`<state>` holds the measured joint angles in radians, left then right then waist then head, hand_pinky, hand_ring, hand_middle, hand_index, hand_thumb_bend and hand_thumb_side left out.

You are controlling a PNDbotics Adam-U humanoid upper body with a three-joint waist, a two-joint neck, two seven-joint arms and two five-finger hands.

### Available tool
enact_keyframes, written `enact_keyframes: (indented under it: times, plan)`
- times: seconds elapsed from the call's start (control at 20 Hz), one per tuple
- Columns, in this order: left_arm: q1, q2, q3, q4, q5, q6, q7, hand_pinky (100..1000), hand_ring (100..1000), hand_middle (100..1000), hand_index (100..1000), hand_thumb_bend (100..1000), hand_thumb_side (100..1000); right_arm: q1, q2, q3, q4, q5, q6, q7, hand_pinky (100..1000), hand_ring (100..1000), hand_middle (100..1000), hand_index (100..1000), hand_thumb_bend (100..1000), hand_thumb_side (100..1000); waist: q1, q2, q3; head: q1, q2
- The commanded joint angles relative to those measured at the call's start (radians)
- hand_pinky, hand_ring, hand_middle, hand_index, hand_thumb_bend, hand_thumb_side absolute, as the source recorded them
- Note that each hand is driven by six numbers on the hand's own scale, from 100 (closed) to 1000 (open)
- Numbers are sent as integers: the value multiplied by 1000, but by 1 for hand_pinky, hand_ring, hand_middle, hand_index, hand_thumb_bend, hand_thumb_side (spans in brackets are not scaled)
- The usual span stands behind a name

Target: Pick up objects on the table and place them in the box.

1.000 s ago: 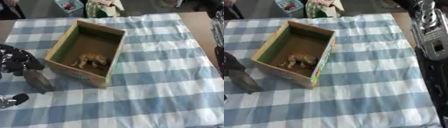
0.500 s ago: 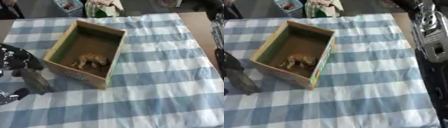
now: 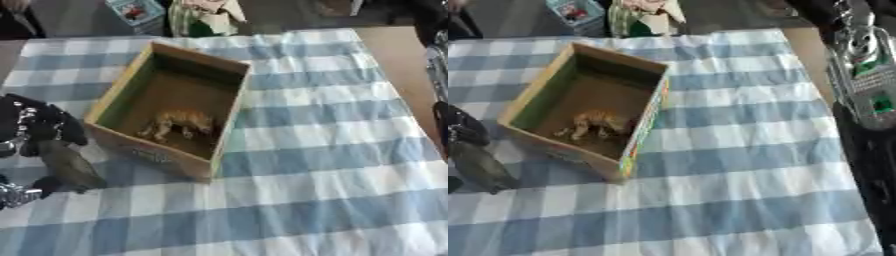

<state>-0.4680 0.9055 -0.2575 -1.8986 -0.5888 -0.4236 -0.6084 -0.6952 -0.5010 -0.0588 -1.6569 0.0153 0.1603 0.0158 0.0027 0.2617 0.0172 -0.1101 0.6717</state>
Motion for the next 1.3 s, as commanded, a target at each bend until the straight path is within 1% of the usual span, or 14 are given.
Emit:
enact_keyframes:
  times: [0.05,0.25,0.65,1.0,1.1,1.25,1.3]
  plan:
    - [-17,17,-1,13,-17,-9,-25,667,823,784,879,254,378,-19,-15,-13,-21,-10,5,-5,793,736,553,810,100,562,-1,-13,-2,4,-14]
    - [-23,14,-11,41,-67,-23,-43,675,839,797,886,286,365,-21,-11,-14,-24,-16,7,-6,792,733,550,809,100,571,-2,-11,-4,6,-17]
    - [-35,-7,-35,118,-178,-44,-41,678,847,795,891,317,371,-23,-1,-16,-25,-22,10,-1,794,731,549,809,100,588,-3,-5,-9,10,-22]
    - [-55,-29,-40,177,-229,-40,-18,677,846,784,885,291,375,-25,8,-18,-22,-20,14,9,795,730,546,807,100,605,-3,0,-12,13,-26]
    - [-61,-36,-40,193,-245,-40,-10,676,846,775,876,297,352,-25,8,-19,-22,-21,14,11,796,730,544,807,100,610,-4,3,-14,13,-27]
    - [-67,-48,-43,222,-271,-43,9,663,833,742,852,250,295,-23,9,-20,-21,-24,16,15,797,730,543,808,100,624,-5,6,-17,13,-31]
    - [-69,-52,-44,230,-280,-44,18,661,832,739,850,245,292,-22,9,-21,-21,-25,17,16,797,730,543,808,100,625,-5,7,-17,13,-31]
